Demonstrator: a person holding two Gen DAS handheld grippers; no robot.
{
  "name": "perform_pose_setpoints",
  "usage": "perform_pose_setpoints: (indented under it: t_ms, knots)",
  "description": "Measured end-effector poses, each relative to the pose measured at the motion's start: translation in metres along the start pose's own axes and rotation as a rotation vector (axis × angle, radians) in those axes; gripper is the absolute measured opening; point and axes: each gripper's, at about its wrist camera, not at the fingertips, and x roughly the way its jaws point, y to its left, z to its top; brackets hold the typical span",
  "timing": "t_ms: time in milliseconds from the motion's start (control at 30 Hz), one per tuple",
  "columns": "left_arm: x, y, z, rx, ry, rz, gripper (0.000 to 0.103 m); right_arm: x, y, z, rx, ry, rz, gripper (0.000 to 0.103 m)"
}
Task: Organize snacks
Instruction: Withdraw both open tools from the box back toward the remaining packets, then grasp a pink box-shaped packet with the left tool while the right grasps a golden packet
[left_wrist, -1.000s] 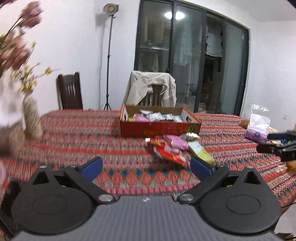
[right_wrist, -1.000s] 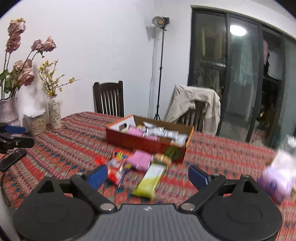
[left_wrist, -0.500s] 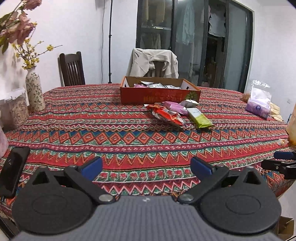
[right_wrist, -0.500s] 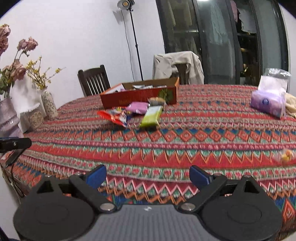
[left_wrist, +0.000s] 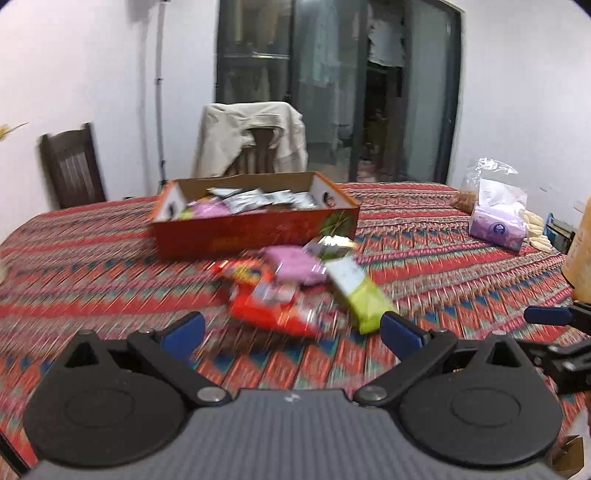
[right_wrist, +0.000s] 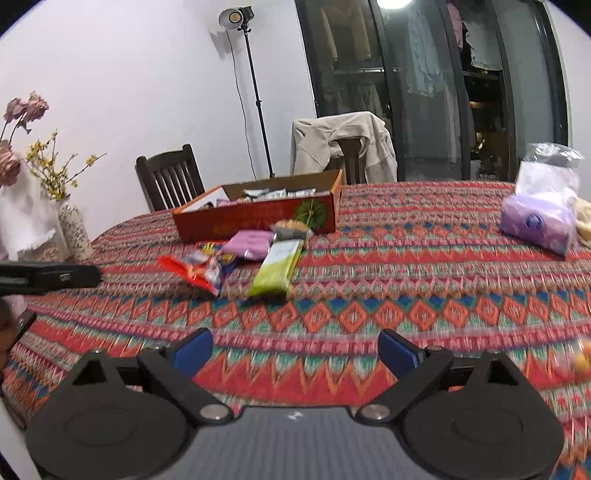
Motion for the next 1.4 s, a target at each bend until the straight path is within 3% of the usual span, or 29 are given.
perform_pose_setpoints:
  t_ms: [133,233,367,467,667,900,967,1067,1100,1400]
  knots:
    - [0.076,-0.005,0.04,-0.003,0.061,-0.006,0.102,0.032,-0.013,0.032,-0.016,-0.028,0.002,0.096]
    - [0.136,-0.007,0.062,-0.01,0.138,-0.005,0.091,0.057,-0.023,0.051,-0.003,-0.047,-0.003,0.096]
    - [0.2,-0.014,0.07,0.041,0.24,0.054,0.077,0.085,-0.035,0.069,0.029,-0.047,0.027,0.096]
    - [0.223,-0.012,0.067,0.039,0.283,0.054,0.076,0.107,-0.038,0.078,0.028,-0.022,0.048,0.096]
    - [0.213,0.007,0.052,0.026,0.236,0.039,0.065,0.154,-0.042,0.098,0.032,0.018,0.092,0.096]
    - [0.188,0.03,0.041,0.014,0.211,0.039,0.065,0.233,-0.027,0.12,0.095,0.115,0.168,0.094]
    - [0.185,0.034,0.039,0.016,0.202,0.041,0.066,0.261,-0.014,0.12,0.081,0.146,0.142,0.092]
    - [0.18,0.036,0.037,0.006,0.173,0.048,0.064,0.285,-0.004,0.116,0.055,0.173,0.09,0.069]
    - [0.178,0.037,0.036,0.003,0.161,0.051,0.062,0.289,-0.002,0.114,0.054,0.177,0.085,0.06]
    - [0.14,0.037,0.041,-0.059,0.092,0.038,0.059,0.249,-0.011,0.112,0.056,0.105,0.037,0.055]
